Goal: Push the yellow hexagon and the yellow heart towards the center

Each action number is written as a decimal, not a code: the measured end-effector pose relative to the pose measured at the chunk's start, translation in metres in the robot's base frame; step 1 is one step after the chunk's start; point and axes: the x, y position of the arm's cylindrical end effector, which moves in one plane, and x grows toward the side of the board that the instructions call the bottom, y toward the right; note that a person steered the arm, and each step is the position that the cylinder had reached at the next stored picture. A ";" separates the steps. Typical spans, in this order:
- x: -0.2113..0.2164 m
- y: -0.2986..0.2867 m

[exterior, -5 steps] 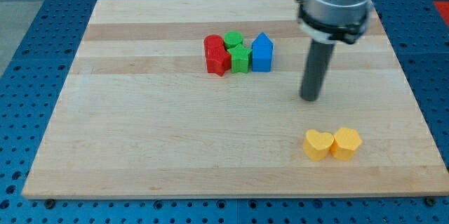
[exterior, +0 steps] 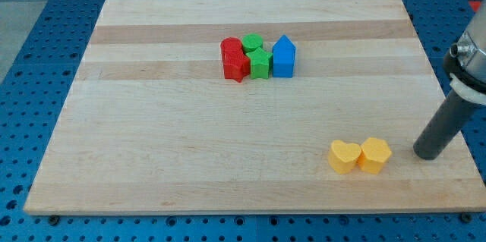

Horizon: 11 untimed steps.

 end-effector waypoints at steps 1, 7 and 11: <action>0.003 -0.003; 0.023 -0.108; 0.023 -0.217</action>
